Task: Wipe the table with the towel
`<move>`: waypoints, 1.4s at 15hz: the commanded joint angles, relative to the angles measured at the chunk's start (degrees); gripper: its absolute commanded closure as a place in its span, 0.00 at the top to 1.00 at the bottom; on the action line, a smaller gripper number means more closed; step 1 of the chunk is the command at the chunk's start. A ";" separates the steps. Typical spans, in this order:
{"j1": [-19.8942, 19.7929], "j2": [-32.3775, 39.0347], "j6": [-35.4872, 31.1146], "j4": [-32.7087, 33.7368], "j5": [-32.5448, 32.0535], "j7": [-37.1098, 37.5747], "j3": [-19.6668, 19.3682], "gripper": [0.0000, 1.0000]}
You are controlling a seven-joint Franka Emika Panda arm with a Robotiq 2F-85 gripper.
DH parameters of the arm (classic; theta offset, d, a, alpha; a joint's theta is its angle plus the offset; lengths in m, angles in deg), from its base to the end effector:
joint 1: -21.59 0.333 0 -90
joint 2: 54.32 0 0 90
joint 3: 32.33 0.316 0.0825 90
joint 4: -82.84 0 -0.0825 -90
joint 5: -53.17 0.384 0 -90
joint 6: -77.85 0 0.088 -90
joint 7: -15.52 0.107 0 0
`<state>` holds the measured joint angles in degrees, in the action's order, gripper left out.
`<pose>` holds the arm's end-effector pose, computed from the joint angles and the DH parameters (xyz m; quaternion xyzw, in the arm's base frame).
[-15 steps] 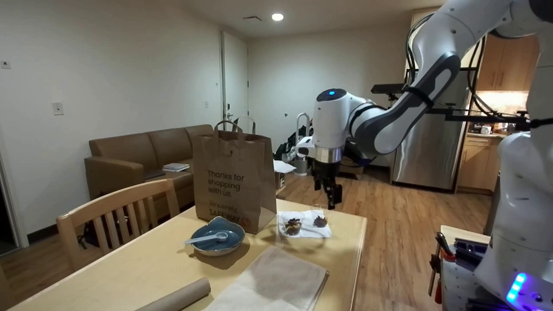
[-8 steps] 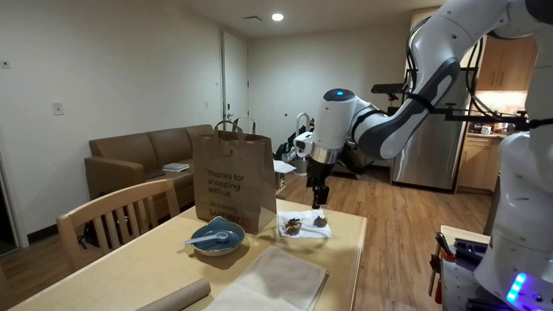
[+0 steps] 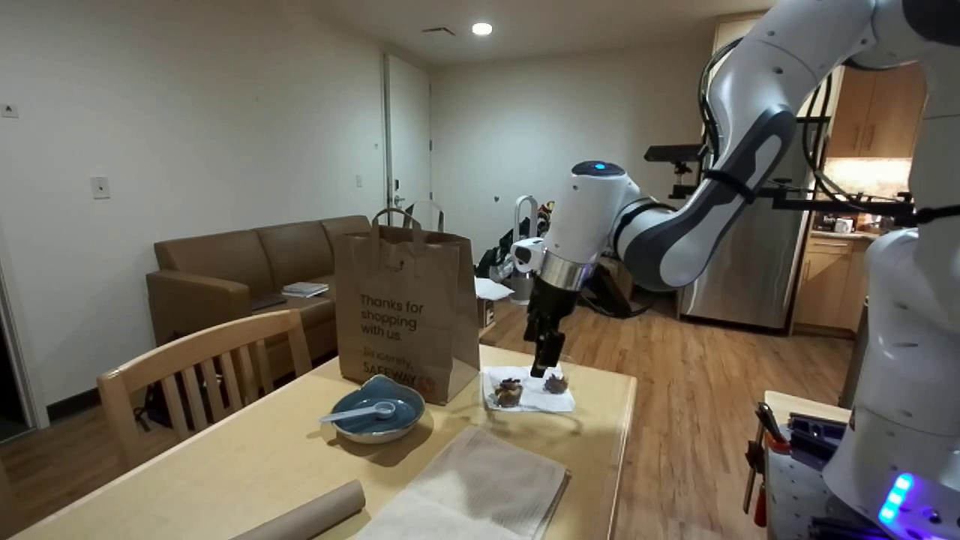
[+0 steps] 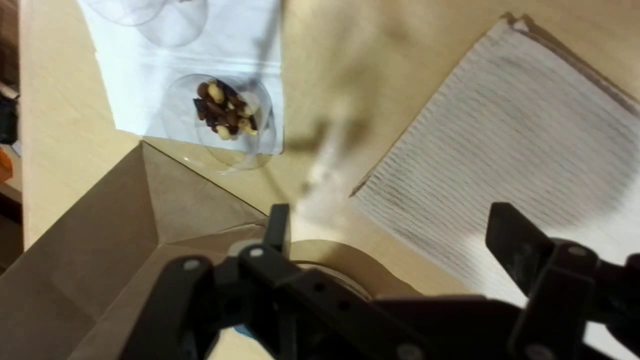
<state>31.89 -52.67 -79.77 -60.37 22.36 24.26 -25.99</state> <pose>0.4585 0.1589 0.2919 0.9400 0.2981 0.1327 0.0996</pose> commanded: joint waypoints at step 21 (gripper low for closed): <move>1.92 2.89 1.73 -0.66 50.87 1.52 8.24 1.00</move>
<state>33.84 -49.46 -80.28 -61.75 70.09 27.17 -18.30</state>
